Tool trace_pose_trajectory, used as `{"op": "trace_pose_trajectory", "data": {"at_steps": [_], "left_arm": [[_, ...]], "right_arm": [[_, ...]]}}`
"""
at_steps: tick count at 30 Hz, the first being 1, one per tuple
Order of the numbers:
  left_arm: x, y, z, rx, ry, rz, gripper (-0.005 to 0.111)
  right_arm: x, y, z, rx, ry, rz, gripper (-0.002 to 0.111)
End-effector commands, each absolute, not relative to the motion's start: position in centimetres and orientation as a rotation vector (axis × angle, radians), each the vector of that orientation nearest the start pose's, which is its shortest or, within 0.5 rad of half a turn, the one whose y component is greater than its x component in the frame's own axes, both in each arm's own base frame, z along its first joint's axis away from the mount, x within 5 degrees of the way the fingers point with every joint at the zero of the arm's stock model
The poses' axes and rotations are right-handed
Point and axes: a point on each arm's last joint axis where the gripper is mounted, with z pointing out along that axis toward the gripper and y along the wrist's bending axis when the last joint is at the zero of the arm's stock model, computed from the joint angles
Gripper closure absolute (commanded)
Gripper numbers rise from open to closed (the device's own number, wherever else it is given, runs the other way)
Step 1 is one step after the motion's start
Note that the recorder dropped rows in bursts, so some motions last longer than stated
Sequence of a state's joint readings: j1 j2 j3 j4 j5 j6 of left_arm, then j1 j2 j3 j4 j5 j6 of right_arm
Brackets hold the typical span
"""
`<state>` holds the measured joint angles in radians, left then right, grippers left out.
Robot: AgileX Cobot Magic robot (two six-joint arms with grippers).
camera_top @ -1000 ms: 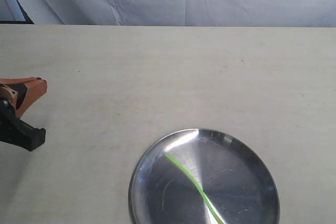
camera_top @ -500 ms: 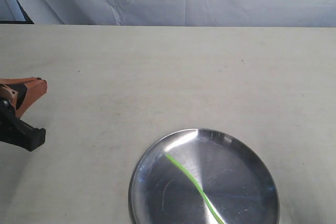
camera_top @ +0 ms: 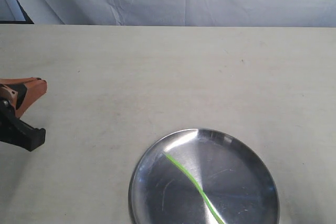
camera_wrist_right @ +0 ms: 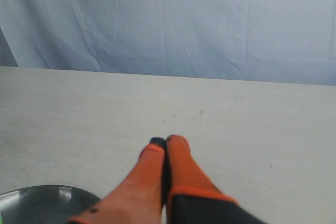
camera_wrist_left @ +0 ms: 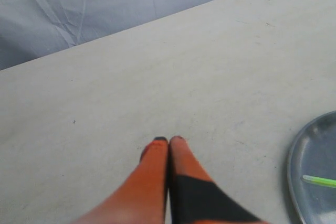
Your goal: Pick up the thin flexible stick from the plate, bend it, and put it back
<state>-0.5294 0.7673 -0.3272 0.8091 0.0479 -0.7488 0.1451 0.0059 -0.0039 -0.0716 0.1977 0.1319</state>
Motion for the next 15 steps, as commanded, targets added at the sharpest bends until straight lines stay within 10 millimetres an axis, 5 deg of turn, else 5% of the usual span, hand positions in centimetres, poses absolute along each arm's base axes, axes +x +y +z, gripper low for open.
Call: {"op": "trace_pose_trajectory", "data": {"at_steps": [1,4,8,15], "left_arm": [[13.1,-7.3,24.8,0.537,1.887,-0.278,0.106],[12.8,-6.9,25.5,0.439,1.871,-0.344,0.106],[11.7,-5.0,26.3,0.047,1.835,-0.535,0.106],[8.9,-1.5,23.4,-0.369,1.708,-0.557,0.106]], "right_arm": [[5.6,0.7,19.6,-0.061,1.673,0.135,0.108],[5.6,0.7,19.6,-0.061,1.673,0.135,0.108],[5.6,0.7,19.6,-0.061,1.673,0.135,0.108],[5.6,0.7,19.6,-0.061,1.673,0.135,0.108]]}}
